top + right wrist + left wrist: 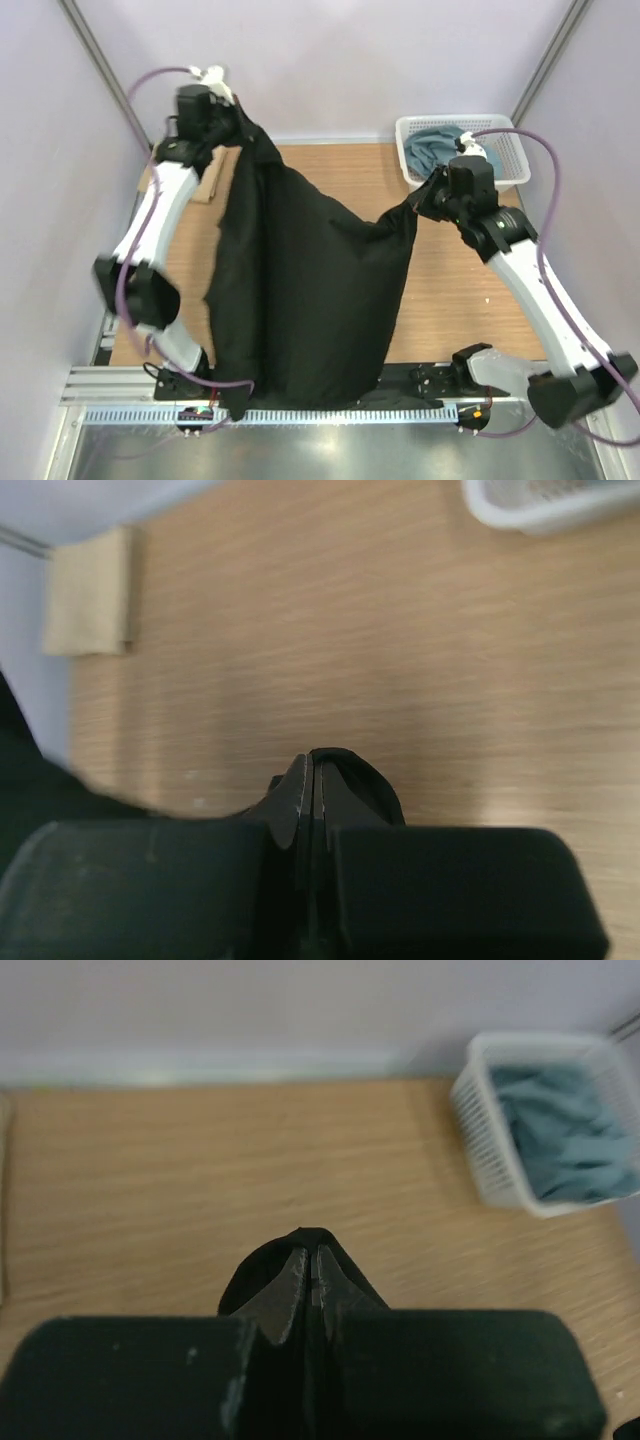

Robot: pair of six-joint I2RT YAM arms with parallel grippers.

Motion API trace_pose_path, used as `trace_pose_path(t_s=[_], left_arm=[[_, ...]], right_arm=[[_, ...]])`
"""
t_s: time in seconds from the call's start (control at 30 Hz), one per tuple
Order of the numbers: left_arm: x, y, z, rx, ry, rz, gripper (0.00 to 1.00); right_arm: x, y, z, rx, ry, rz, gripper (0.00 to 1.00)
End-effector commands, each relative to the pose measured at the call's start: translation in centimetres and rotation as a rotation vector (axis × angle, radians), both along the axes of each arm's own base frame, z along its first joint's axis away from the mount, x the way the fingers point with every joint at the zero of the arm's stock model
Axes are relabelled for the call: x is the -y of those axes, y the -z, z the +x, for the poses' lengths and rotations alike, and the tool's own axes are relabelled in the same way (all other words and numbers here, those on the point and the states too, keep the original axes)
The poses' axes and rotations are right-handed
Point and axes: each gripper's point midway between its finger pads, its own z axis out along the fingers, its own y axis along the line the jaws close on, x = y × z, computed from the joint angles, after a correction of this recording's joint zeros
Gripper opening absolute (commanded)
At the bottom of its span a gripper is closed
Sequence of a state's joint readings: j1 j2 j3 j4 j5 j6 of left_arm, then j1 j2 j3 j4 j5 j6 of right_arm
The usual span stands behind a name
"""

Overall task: Fold and stack the t-shirts
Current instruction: Flatten the tshirt out

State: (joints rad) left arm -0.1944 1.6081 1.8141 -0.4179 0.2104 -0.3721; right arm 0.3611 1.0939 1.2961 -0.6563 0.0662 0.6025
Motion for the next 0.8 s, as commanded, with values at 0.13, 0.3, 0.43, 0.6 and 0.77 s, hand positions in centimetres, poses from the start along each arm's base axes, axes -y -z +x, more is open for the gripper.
trace_pose_path(t_s=[0.13, 0.3, 0.43, 0.6, 0.77], left_arm=[[1.1, 18.3, 9.9, -0.234, 0.137, 0.068, 0.00], [1.6, 28.0, 13.7, -0.369, 0.145, 0.004, 0.00], [2.8, 28.2, 14.7, -0.354, 0.178, -0.069, 0.00], [3.0, 26.9, 15.3, -0.331, 0.180, -0.114, 0.00], [1.9, 19.5, 15.3, -0.226, 0.176, -0.154, 0.00]], right_arm=[[7.9, 12.9, 8.3, -0.156, 0.262, -0.098, 0.01], [11.9, 18.4, 10.1, -0.271, 0.335, -0.150, 0.01], [14.1, 20.0, 10.8, -0.330, 0.355, -0.205, 0.01], [14.3, 21.1, 11.4, -0.365, 0.360, -0.214, 0.01], [14.8, 19.1, 12.0, -0.353, 0.360, -0.247, 0.01]])
